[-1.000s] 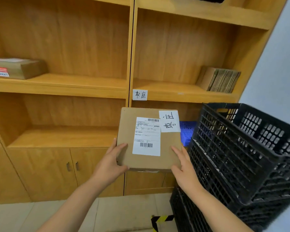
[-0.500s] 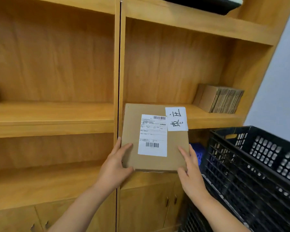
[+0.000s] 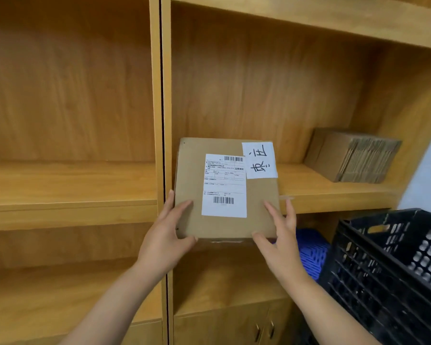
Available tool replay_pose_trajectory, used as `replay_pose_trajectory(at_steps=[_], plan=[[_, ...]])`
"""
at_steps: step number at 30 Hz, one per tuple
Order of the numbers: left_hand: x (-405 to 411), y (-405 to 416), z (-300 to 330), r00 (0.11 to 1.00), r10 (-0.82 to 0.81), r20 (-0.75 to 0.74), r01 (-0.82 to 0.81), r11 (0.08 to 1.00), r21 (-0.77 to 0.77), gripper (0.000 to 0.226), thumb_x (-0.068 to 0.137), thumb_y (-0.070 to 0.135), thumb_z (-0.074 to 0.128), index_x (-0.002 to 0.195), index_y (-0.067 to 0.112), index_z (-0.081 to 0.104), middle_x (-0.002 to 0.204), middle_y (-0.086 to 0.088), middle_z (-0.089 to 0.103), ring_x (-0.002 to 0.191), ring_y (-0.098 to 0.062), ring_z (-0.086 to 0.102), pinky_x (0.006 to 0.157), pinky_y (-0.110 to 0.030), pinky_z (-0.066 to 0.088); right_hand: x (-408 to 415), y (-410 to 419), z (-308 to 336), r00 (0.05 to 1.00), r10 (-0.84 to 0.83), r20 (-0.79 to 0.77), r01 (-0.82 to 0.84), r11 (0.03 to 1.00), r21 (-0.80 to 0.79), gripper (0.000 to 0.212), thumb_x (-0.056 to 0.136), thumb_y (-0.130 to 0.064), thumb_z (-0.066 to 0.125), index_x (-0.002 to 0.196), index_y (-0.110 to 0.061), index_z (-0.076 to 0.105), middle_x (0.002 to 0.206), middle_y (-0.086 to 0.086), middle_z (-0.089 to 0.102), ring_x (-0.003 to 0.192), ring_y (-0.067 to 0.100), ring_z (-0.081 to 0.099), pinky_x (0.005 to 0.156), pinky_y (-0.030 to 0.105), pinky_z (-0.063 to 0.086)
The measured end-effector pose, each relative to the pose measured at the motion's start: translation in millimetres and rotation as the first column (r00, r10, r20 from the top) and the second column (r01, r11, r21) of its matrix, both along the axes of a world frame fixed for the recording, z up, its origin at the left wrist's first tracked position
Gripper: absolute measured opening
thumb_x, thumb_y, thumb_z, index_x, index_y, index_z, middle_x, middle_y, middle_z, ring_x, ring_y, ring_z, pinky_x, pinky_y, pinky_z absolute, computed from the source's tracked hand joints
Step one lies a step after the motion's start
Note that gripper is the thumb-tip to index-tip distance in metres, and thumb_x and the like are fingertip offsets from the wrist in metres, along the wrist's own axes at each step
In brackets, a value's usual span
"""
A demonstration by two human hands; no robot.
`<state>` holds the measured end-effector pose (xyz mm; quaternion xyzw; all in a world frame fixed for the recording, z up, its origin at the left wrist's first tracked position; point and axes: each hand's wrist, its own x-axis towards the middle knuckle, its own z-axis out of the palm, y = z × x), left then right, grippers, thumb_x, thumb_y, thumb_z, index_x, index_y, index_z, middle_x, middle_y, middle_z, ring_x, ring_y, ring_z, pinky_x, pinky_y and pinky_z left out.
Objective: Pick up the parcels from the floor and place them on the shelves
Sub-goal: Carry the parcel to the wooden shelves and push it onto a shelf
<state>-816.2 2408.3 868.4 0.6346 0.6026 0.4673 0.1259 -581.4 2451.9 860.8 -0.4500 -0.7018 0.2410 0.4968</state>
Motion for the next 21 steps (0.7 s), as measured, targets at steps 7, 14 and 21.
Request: replay_pose_trajectory(at_steps=[7,14,21], plan=[[16.7,31.0,16.1,0.997,0.070,-0.027,-0.066,0.989,0.133,0.056,0.078,0.017,0.070,0.123,0.043,0.049,0.145,0.027,0.022,0.135,-0.001,0.023,0.106,-0.032,0.037,8.8,58.8,19.4,0.995,0.057,0.084,-0.062,0.996,0.056,0.062,0.079,-0.021,0.070,0.130,-0.042,0.043,0.151,-0.028,-0.004,0.128,-0.020,0.007,0.105,0.019,0.023],[26.7,47.9,28.3,0.902,0.315,-0.296,-0.249,0.939,0.238,0.042,0.087,0.027,0.057,0.126,0.040,0.047,0.140,0.017,0.039,0.138,-0.013,0.023,0.110,-0.046,0.030,10.7,93.8,38.9,0.979,-0.018,0.203,-0.014,0.988,0.153,0.043,0.077,-0.040,0.067,0.118,-0.045,0.056,0.139,-0.027,0.027,0.134,0.007,0.018,0.115,0.038,0.017],[28.4,66.1,38.8,0.662,0.515,-0.545,-0.370,0.857,0.360,0.040,0.089,0.026,0.036,0.122,0.029,0.057,0.125,0.006,0.062,0.128,-0.020,0.043,0.109,-0.038,0.019,5.7,121.3,55.9,0.963,-0.053,0.266,-0.016,0.968,0.251,0.051,0.069,-0.064,0.044,0.111,-0.041,0.064,0.135,-0.013,0.052,0.136,0.009,0.032,0.117,0.039,0.005]])
